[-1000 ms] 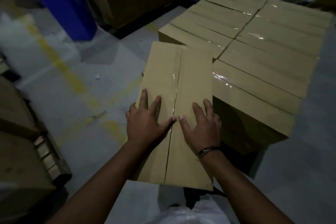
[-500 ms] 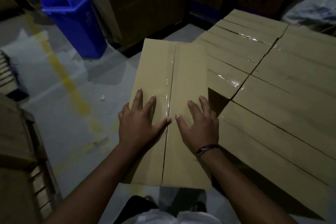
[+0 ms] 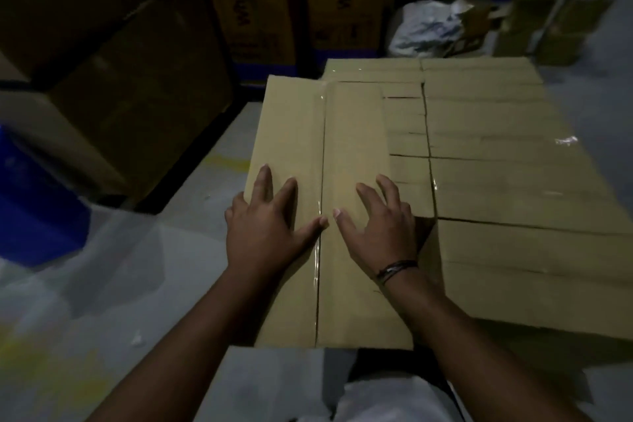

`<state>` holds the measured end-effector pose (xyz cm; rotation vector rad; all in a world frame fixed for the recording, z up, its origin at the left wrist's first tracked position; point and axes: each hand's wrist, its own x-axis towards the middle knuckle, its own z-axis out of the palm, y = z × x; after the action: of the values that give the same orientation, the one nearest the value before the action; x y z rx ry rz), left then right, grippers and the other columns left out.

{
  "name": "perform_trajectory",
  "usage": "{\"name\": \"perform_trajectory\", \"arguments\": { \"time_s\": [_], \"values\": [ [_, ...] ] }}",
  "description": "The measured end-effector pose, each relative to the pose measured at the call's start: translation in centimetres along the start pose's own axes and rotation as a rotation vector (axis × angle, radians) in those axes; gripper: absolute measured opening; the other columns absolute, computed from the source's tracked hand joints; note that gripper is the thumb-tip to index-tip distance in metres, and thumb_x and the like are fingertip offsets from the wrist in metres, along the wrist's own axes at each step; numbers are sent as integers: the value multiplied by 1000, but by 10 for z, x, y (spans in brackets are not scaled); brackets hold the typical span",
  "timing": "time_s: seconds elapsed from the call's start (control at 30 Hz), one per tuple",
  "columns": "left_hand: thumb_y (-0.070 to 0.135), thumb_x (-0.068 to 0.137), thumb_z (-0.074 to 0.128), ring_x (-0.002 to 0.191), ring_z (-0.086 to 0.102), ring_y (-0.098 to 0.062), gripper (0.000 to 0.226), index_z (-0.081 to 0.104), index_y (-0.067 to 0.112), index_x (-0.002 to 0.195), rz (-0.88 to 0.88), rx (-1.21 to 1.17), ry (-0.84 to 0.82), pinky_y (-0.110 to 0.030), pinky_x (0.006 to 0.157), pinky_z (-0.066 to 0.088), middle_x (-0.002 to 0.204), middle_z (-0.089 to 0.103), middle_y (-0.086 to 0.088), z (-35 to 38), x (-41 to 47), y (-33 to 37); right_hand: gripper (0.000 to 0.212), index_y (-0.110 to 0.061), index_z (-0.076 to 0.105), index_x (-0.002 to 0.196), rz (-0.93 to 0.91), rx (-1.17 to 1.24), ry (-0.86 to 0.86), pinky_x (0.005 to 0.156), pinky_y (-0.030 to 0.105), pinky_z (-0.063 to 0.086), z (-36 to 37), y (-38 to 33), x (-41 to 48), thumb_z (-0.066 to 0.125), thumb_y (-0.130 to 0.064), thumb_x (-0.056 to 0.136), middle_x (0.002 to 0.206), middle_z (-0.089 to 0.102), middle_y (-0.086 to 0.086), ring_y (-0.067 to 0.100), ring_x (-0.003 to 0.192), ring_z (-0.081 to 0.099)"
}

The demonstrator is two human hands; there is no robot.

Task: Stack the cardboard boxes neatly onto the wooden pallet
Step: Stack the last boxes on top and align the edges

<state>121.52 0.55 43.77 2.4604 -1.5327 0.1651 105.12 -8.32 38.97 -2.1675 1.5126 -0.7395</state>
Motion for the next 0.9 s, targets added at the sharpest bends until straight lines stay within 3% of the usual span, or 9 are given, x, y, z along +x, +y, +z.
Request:
{"name": "perform_trajectory", "arguments": {
  "time_s": [0.2,0.47,0.6,0.9],
  "values": [
    [95,74,39,134,41,-45,92,37,43,151,227,-47,-33,-55,105,38,168,16,0,12,68,-34,66,-38,44,144,191,-50,106,108,49,40,22,-29,20,52,-69,86,161,19,-8,29,137,34],
    [94,74,40,136,39,-44,91,37,43,150,394,-104,-124,-55,106,39,168,13,2,51,155,-64,66,-36,46,143,375,-95,200,108,53,41,79,-42,68,54,-67,86,160,22,-5,30,141,33],
    [91,73,45,141,33,-40,88,35,48,149,422,-153,-184,-56,110,38,168,10,9,49,186,-69,66,-35,47,142,476,-82,257,104,52,45,94,-55,88,53,-68,85,159,25,-6,29,141,34],
    [89,73,51,137,40,-39,85,42,46,146,709,-256,-238,-50,108,37,168,13,7,79,231,-66,59,-33,54,136,676,-129,458,103,53,45,107,-67,88,58,-63,85,157,28,-6,26,137,40]
  ]
}}
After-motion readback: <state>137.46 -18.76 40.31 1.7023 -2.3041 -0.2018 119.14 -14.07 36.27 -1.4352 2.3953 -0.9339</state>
